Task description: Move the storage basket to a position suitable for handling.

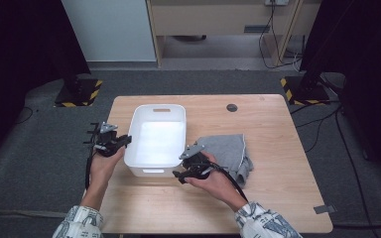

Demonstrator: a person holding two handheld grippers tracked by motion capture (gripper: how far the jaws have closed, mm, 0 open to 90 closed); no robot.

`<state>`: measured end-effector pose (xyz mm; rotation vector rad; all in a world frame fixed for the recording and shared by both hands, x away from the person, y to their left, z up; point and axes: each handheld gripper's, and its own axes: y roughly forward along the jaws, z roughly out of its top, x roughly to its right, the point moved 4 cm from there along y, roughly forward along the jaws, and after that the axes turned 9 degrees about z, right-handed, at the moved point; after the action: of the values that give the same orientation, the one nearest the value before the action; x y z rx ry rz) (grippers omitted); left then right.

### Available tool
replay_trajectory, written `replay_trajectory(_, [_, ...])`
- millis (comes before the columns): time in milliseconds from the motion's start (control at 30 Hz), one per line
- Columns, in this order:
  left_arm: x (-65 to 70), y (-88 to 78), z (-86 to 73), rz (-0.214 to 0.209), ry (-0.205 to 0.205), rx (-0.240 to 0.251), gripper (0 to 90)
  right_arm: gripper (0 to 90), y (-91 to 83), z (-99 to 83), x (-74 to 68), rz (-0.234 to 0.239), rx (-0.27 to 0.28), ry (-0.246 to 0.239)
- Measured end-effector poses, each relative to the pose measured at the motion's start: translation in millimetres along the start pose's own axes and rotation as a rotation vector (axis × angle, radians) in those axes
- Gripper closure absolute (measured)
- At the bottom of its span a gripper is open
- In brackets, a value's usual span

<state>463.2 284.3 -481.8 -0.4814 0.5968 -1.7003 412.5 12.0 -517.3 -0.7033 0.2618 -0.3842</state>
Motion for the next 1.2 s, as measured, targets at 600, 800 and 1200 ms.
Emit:
replay_trajectory(600, [-0.1, -4.3, -4.1, -0.011, 0.004, 0.006, 77.9, 29.0, 2.3, 2.1, 3.6, -0.004, -0.001, 0.011])
replay_trajectory(800, [2.8, -8.3, -5.5, -0.020, 0.013, 0.007, 77.6, 29.1, 1.1, 1.3, 6.2, -0.011, -0.003, 0.013])
replay_trajectory(1200, [5.5, -12.3, -8.0, -0.060, 0.028, 0.011, 70.5, 29.5, -1.8, -0.2, 7.9, -0.010, -0.007, 0.009])
